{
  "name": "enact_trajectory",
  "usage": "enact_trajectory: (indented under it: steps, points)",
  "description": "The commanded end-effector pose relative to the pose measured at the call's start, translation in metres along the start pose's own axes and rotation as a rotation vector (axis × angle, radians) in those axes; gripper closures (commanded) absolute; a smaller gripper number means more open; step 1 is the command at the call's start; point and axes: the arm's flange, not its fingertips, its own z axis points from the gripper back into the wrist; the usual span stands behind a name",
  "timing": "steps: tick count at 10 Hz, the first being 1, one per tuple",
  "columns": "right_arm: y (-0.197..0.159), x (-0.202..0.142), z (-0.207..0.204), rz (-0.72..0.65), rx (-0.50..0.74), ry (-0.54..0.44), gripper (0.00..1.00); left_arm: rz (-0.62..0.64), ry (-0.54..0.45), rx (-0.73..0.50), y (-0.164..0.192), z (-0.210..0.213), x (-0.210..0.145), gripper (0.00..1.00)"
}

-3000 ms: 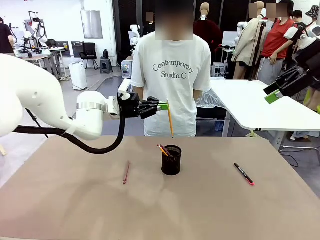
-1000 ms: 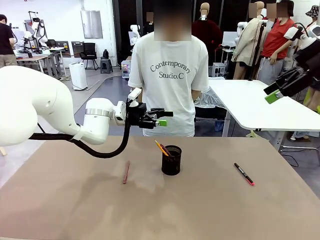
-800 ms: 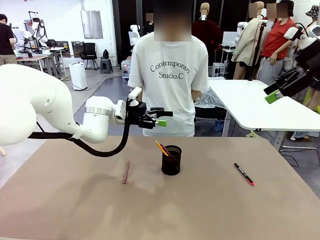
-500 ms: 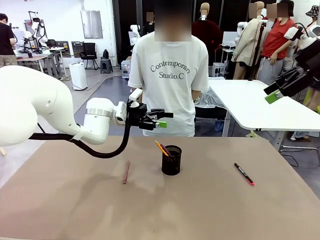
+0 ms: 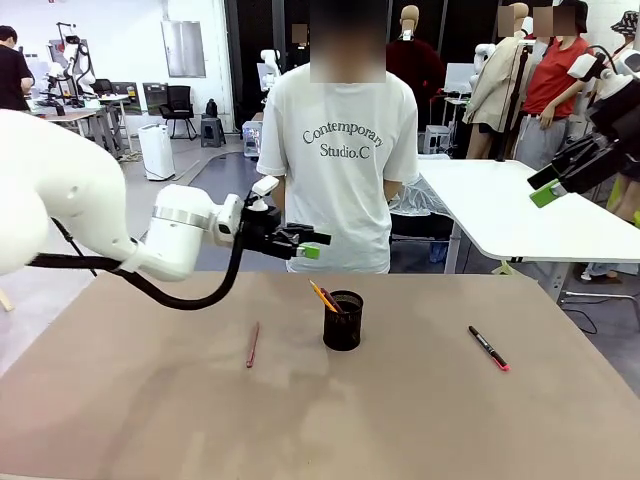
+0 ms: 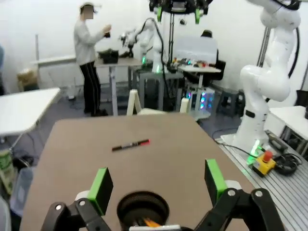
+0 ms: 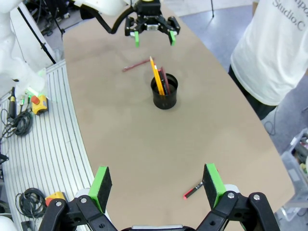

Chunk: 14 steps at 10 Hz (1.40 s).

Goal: Place the pens into the pen holder.
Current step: Pick up a writing instrument from the table and place it into the Pen holder.

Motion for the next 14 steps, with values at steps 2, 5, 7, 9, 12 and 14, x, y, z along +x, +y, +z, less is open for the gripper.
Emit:
enact_trajectory:
  steps: [2, 5, 7, 9, 12, 14]
  points:
    - [0.000, 0.001, 0.001, 0.004, 0.001, -0.005, 0.00, 0.103, 0.190, 0.035, -0.064, 0.026, 0.030, 0.00]
    - [0.000, 0.001, 0.001, 0.004, 0.001, -0.005, 0.00, 0.157, 0.346, 0.123, -0.102, 0.058, 0.055, 0.00]
    - [0.000, 0.001, 0.001, 0.004, 0.001, -0.005, 0.00, 0.205, 0.471, 0.225, -0.127, 0.080, 0.072, 0.00]
    - [0.000, 0.001, 0.001, 0.004, 0.001, -0.005, 0.00, 0.148, 0.582, 0.339, -0.150, 0.103, 0.086, 0.00]
    - [0.000, 0.001, 0.001, 0.004, 0.001, -0.005, 0.00, 0.009, 0.681, 0.417, -0.168, 0.124, 0.097, 0.00]
    - [0.000, 0.001, 0.001, 0.004, 0.001, -0.005, 0.00, -0.065, 0.637, 0.435, -0.171, 0.136, 0.096, 0.00]
